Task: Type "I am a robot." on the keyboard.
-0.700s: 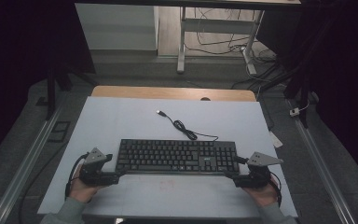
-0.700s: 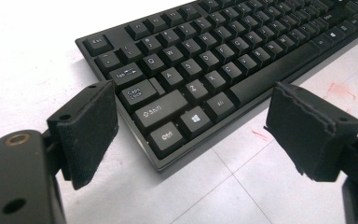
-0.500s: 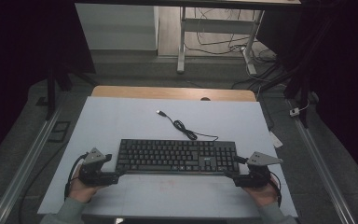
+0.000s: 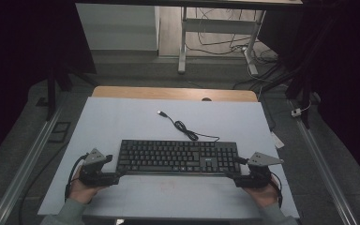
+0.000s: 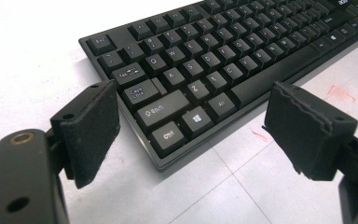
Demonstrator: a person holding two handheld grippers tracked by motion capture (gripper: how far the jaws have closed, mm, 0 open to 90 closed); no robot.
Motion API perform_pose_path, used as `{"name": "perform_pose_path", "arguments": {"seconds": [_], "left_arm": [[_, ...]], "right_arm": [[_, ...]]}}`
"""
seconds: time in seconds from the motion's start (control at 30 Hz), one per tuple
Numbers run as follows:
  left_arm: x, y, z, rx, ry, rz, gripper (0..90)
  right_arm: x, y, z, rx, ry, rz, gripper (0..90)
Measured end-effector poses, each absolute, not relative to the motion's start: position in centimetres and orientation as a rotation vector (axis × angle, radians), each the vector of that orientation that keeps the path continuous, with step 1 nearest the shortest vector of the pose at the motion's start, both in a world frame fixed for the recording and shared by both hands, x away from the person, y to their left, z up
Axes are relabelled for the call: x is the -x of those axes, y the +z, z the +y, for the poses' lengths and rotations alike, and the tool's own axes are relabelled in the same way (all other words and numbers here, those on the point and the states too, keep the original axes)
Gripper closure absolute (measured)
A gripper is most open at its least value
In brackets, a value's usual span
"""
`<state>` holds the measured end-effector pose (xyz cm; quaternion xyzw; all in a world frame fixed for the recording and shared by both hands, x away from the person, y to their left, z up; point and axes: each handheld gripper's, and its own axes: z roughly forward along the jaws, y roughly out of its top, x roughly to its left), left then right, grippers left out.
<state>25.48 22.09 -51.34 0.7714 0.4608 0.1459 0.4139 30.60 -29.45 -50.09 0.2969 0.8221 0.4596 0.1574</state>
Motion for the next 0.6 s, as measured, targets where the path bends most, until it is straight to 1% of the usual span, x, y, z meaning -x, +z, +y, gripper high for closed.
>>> {"name": "perform_pose_path", "arguments": {"seconds": [0.37,0.6], "left_arm": [[-25.5,-51.0,21.9,-1.934,0.358,1.149,20.8],[-25.6,-50.9,21.9,-1.928,0.359,1.159,21.1]], "right_arm": [[-30.8,-49.8,-28.4,-0.837,1.322,2.355,29.3],[-31.2,-49.4,-26.9,-0.817,1.349,2.358,29.5]]}}
